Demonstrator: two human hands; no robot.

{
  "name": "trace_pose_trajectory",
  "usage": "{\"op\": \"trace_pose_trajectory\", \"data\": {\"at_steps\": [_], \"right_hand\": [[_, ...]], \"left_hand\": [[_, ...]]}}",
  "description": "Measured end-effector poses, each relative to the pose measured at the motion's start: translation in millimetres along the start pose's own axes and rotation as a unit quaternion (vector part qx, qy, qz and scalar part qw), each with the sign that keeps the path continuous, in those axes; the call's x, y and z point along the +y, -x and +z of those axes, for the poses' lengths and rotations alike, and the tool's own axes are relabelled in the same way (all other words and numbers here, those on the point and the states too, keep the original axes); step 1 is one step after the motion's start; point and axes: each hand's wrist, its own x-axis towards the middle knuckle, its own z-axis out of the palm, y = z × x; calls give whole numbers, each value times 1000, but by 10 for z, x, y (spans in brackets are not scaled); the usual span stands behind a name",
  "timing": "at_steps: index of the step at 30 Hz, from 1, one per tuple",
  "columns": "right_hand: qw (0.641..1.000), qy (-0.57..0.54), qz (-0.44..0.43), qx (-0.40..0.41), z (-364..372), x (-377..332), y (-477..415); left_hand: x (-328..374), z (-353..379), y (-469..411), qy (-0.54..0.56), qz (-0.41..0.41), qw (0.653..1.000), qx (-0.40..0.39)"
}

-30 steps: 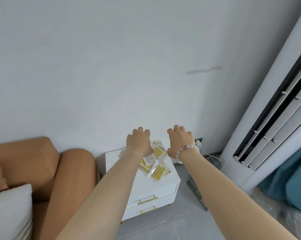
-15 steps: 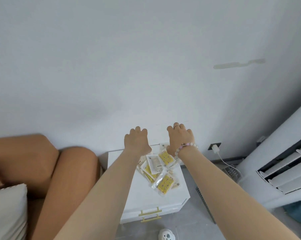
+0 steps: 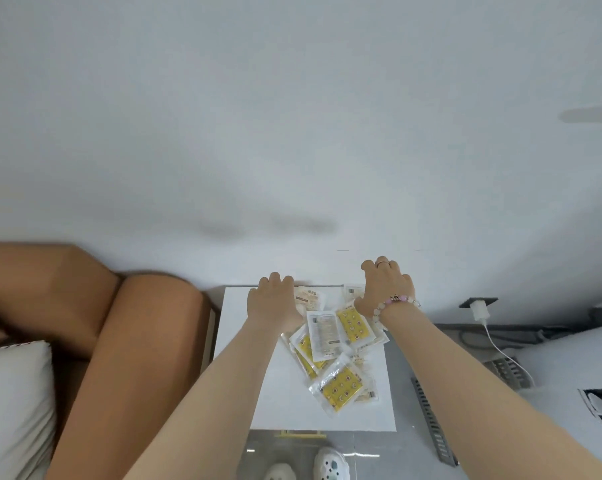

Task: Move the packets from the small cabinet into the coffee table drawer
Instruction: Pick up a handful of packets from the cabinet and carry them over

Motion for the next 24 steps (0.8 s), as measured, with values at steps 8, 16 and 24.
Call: {"op": "trace_pose_trajectory", "data": {"at_steps": [8,16,24], "right_hand": [[987,-24,120,-103,835,430,-221],[963,-102,197,-153,1734,443,-229],[941,-163,266,-131,2373,590,-421]], "left_hand": [[-142,774,-352,-14,-3,995,-98],[-202,1561,-534,62,-49,988,-133],[216,2291,-766,410,-306,855,-85]]}}
